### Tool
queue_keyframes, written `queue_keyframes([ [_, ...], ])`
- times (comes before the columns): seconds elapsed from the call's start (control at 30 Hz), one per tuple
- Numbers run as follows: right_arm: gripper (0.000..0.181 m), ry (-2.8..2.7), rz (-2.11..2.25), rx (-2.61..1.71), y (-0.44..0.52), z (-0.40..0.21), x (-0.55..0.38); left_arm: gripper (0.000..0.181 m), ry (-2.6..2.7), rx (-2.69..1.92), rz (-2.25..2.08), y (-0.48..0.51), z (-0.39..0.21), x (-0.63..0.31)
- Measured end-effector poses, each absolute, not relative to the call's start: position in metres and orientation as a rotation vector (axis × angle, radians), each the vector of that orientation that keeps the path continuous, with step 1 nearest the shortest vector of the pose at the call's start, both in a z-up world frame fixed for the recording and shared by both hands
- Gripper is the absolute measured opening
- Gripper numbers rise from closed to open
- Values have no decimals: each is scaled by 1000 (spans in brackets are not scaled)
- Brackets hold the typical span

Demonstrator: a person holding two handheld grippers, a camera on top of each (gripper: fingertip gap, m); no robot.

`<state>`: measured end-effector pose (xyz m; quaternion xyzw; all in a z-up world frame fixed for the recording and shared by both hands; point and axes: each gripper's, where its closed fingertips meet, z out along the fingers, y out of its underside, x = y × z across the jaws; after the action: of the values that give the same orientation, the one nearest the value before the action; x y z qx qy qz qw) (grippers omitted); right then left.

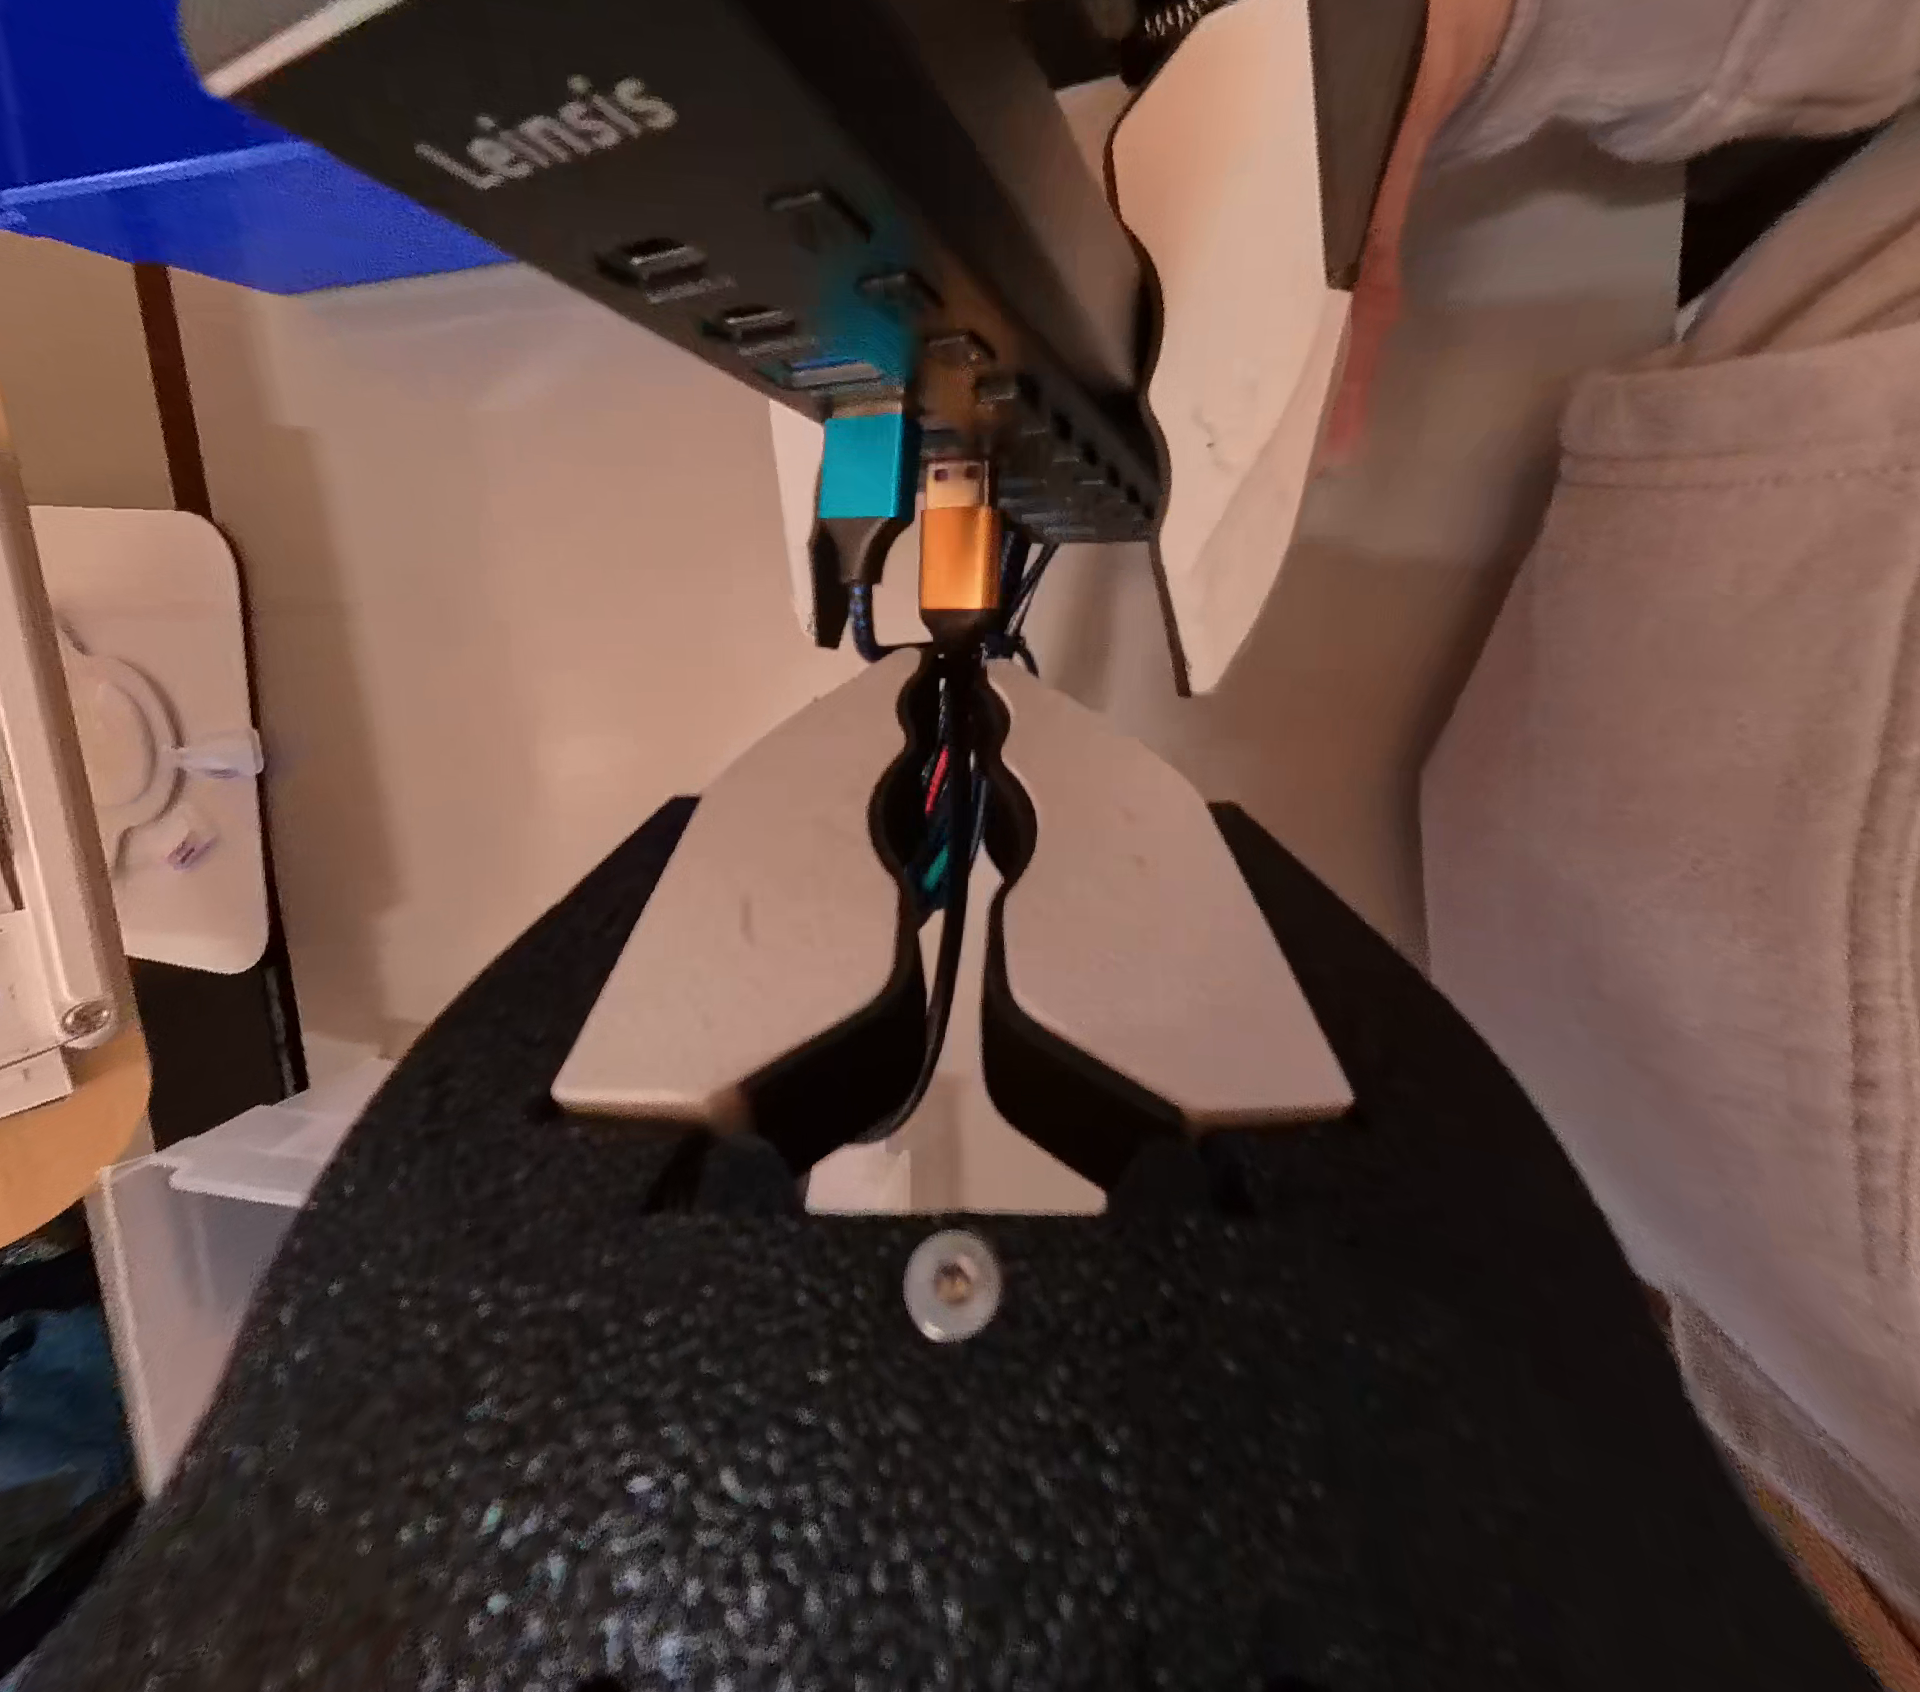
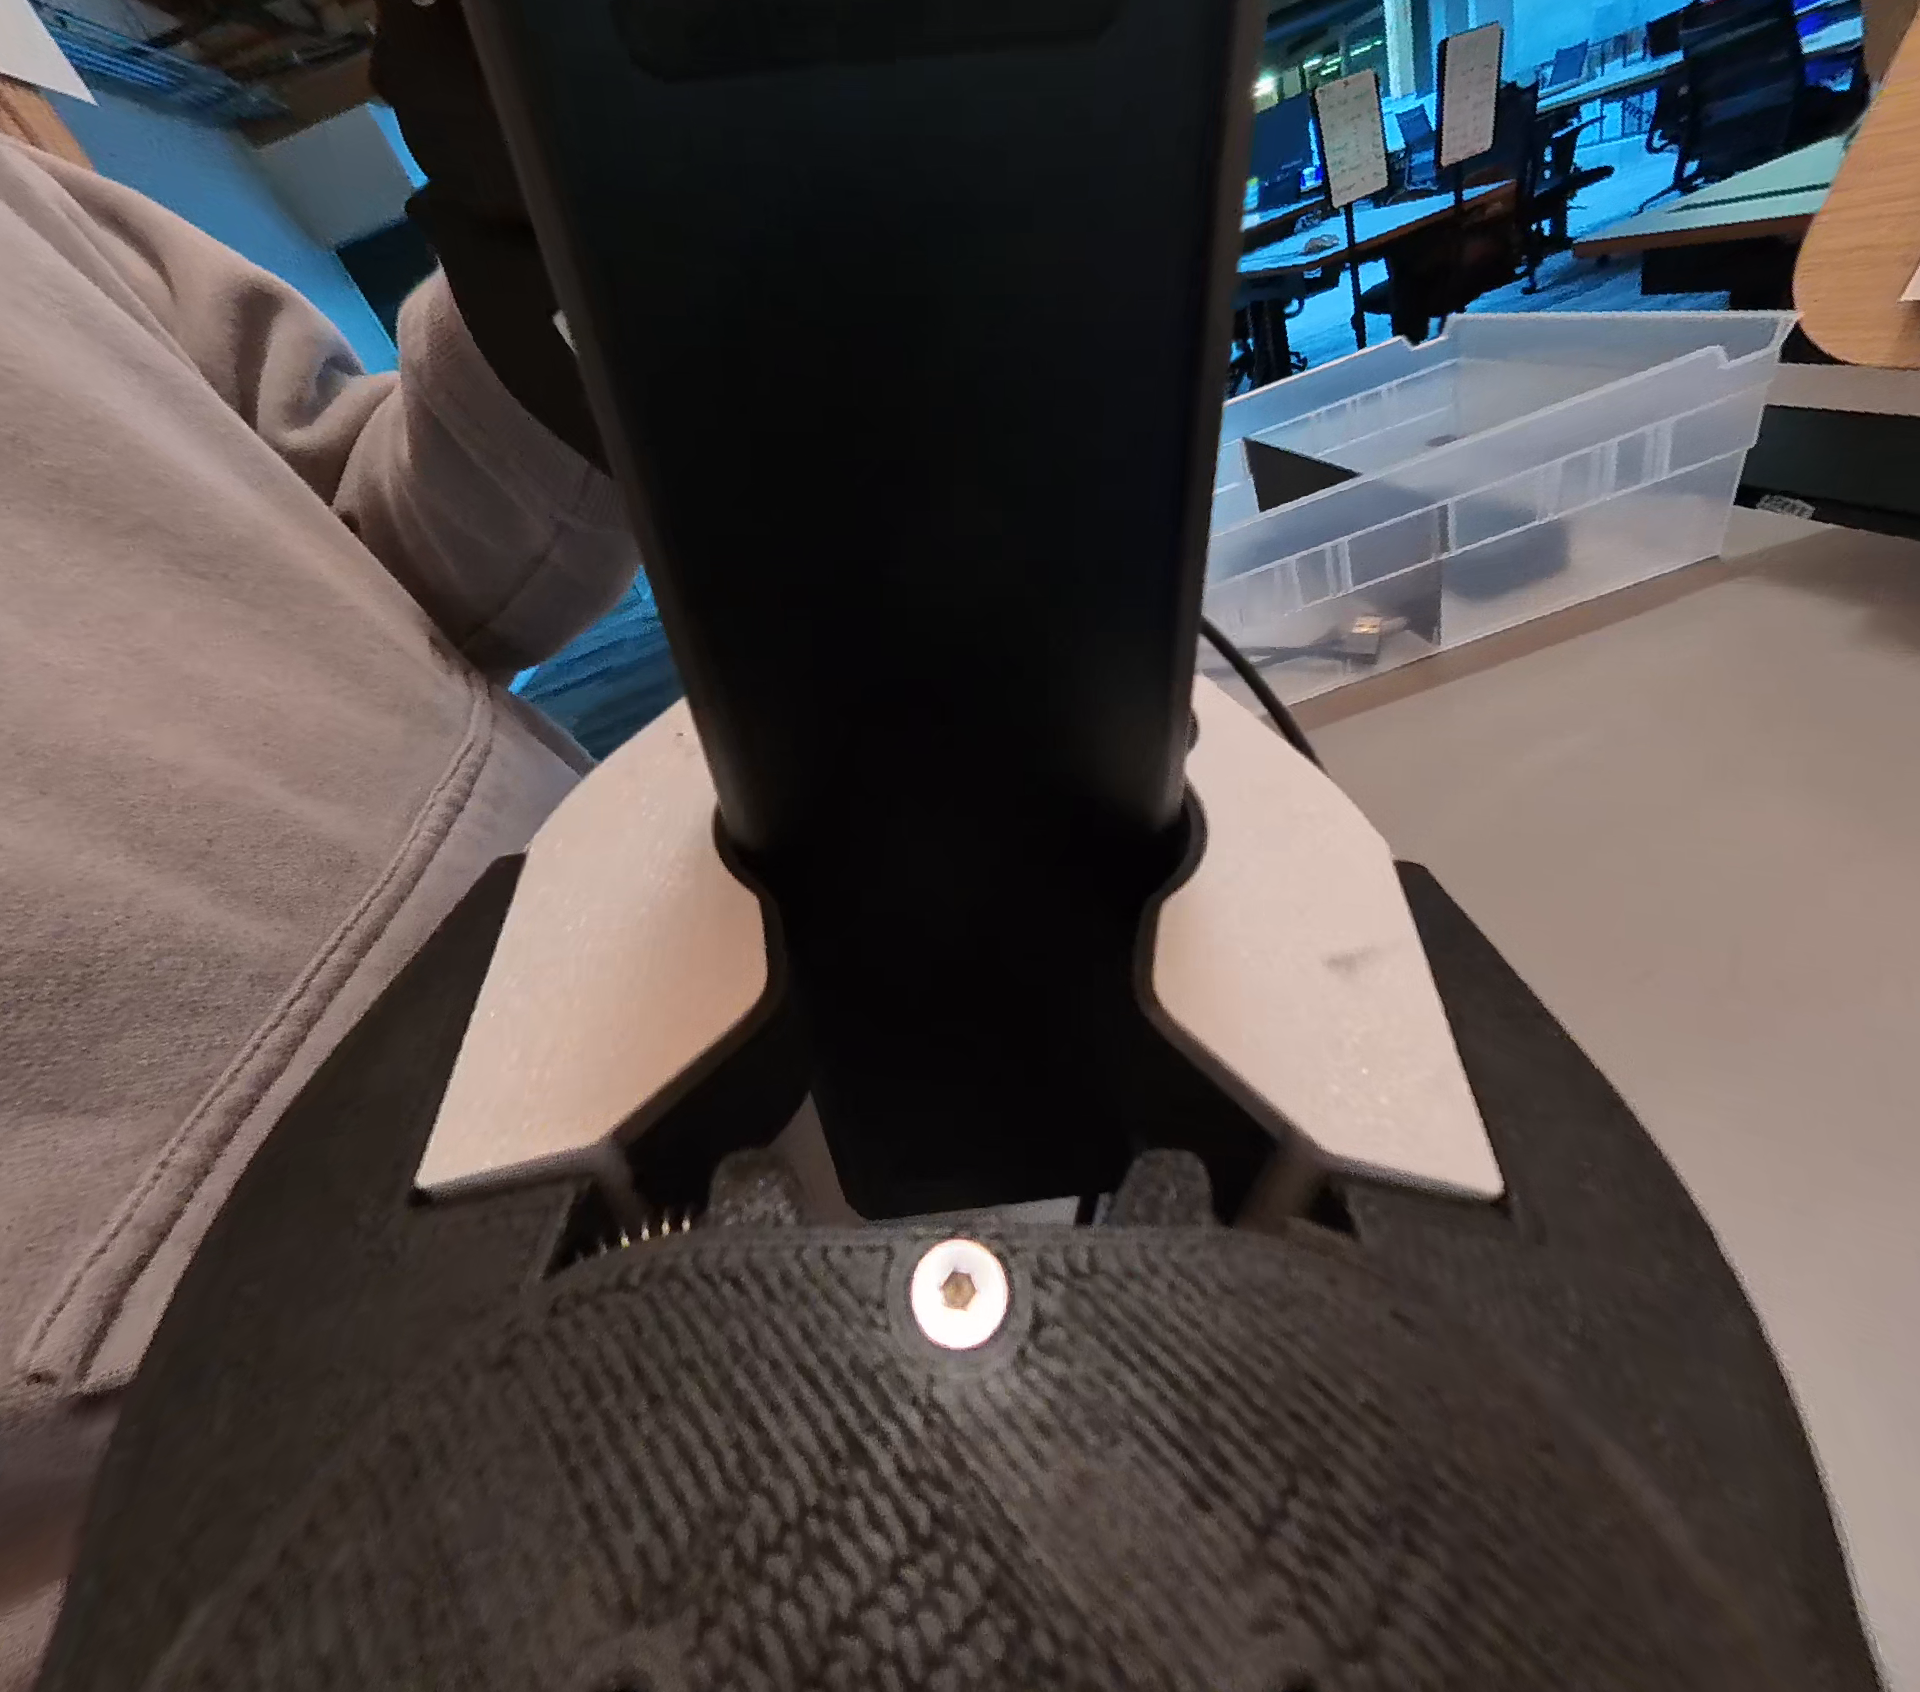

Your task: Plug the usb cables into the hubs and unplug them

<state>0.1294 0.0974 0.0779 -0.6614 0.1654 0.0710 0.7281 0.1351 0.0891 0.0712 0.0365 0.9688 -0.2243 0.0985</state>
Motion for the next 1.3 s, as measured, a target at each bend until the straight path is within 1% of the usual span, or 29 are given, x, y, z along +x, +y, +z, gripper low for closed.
queue_keyframes([
  [0.03,74,369,159,-1462,96,77,130,5,2860,83,-709,88,72,136],
  [0.27,75,429,211,-1438,94,70,133,4,2822,-283,-1157,80,68,143],
  [0.4,75,431,240,-1435,97,67,131,5,2845,-337,-1237,81,59,138],
  [0.53,76,432,224,-1412,98,70,135,5,2792,-474,-1472,78,67,141],
  [0.57,77,427,238,-1407,98,71,135,4,2786,-472,-1493,78,67,140],
  [0.77,74,375,193,-1484,98,71,132,5,2730,-388,-1512,79,68,136],
  [0.87,75,355,156,-1467,95,81,135,9,2647,-399,-1585,83,87,139],
  [0.93,74,340,118,-1475,90,87,137,19,2545,-417,-1676,90,110,141],
  [1.0,74,327,97,-1471,84,94,139,21,2465,-404,-1786,102,132,137],
  [1.07,74,321,79,-1456,78,102,141,23,2394,-418,-1843,117,141,135],
  [1.17,74,312,38,-1419,67,125,146,25,2409,-477,-1779,139,118,137],
  [1.3,74,329,-70,-1318,39,174,165,25,2499,-628,-1721,156,74,132],
])
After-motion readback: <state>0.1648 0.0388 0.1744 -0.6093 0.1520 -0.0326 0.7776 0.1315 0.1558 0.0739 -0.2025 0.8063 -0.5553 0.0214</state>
